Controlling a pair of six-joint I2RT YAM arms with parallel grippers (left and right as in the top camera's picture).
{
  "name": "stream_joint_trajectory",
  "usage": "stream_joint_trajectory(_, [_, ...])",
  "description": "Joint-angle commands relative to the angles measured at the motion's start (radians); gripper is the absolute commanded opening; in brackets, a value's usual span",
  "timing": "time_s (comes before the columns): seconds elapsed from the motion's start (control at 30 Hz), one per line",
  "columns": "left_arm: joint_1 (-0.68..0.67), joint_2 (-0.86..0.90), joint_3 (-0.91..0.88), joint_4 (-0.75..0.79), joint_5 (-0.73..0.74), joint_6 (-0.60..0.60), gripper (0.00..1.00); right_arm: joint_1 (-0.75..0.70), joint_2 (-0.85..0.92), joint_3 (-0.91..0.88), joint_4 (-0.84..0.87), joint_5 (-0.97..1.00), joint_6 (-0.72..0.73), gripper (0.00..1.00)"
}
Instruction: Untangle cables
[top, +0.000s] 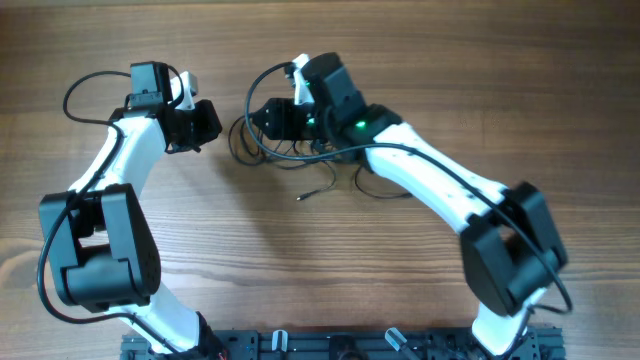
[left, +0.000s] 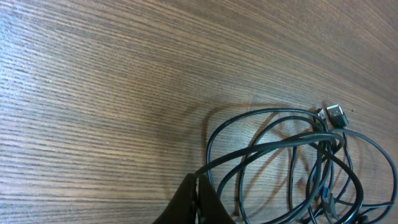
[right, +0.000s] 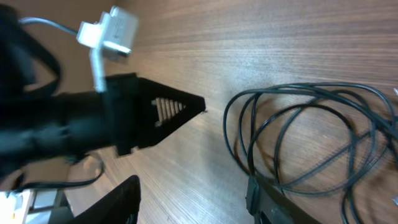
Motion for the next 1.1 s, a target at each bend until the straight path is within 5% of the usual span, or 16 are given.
stream_joint_trajectory(0.0, [-0.002, 0.006, -0.004, 0.005, 0.012, 0.007, 0.04, -0.002, 0.098, 0.009, 0.077, 0.011, 0.073, 0.55])
stream_joint_trajectory(1.07, [-0.031, 0.006, -0.004, 0.051, 0.058, -0.063, 0.04, 0.045, 0.227, 0.006, 0.195, 0.146, 0.232, 0.4])
